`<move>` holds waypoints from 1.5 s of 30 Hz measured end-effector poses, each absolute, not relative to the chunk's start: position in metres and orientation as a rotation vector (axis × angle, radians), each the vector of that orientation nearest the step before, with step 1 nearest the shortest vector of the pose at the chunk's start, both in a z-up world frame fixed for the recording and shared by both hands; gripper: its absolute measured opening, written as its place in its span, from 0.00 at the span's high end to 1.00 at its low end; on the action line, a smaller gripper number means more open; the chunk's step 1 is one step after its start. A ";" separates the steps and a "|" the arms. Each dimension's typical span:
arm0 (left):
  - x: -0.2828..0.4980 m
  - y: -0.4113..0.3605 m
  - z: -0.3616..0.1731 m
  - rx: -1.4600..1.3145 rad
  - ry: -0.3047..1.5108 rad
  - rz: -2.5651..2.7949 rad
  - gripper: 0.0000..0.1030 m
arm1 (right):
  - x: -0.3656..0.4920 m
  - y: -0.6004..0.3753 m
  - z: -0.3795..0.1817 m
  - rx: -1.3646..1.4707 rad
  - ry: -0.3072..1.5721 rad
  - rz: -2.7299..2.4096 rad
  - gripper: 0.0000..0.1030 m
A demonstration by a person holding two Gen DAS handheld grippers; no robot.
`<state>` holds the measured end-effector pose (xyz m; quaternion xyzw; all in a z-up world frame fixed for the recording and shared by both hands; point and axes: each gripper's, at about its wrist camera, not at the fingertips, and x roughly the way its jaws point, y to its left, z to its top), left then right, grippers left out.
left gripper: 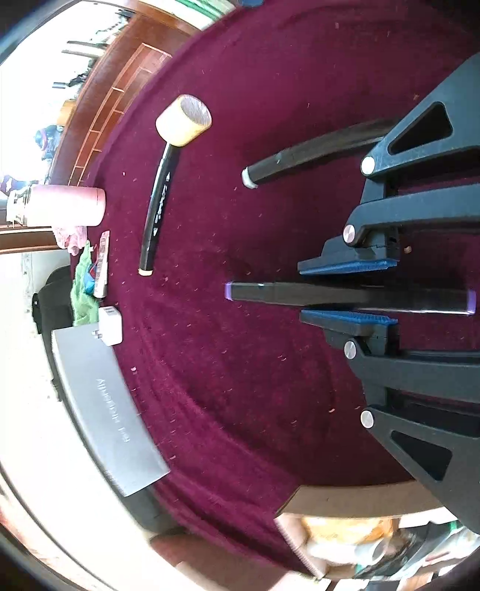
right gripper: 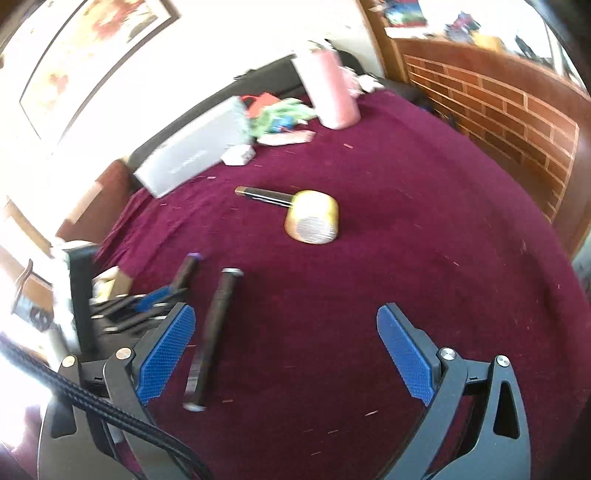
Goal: Organize objects
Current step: 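Grasp the other black marker with the right tool, then carry both markers into the tray and open both tools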
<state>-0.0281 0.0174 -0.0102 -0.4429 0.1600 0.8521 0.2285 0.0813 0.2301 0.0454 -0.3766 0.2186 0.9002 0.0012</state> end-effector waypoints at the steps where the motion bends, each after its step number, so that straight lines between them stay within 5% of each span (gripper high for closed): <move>1: -0.026 0.007 -0.008 -1.249 0.363 2.322 0.89 | 0.080 0.222 0.052 -1.184 0.647 2.844 0.03; 7: 0.015 -0.042 0.019 -1.163 0.242 2.374 0.89 | 0.051 0.172 0.048 -1.362 0.332 2.832 0.03; 13: 0.046 -0.077 0.039 -1.090 0.135 2.400 0.89 | 0.024 0.139 0.026 -1.503 0.224 2.754 0.17; 15: 0.052 -0.084 0.041 -1.073 0.112 2.407 0.89 | 0.018 0.128 0.018 -1.536 0.157 2.710 0.31; 22: 0.061 -0.100 0.043 -1.051 0.092 2.447 0.89 | 0.021 0.113 0.004 -1.514 0.086 2.652 0.51; 24: 0.064 -0.106 0.045 -1.043 0.083 2.462 0.89 | 0.025 0.112 0.005 -1.501 0.074 2.662 0.74; 26: 0.066 -0.111 0.046 -1.036 0.079 2.485 0.89 | 0.029 0.115 0.008 -1.506 0.111 2.676 0.81; 38: 0.078 -0.136 0.048 -1.036 0.072 2.586 0.89 | 0.048 0.119 0.024 -1.498 0.292 2.769 0.81; 40: 0.079 -0.137 0.049 -1.032 0.068 2.585 0.89 | 0.046 0.117 0.027 -1.496 0.303 2.773 0.69; 42: 0.082 -0.137 0.051 -1.023 0.067 2.584 0.89 | 0.042 0.110 0.029 -1.503 0.270 2.779 0.31; 45: 0.085 -0.137 0.053 -1.013 0.060 2.585 0.89 | 0.034 0.100 0.023 -1.486 0.189 2.771 0.28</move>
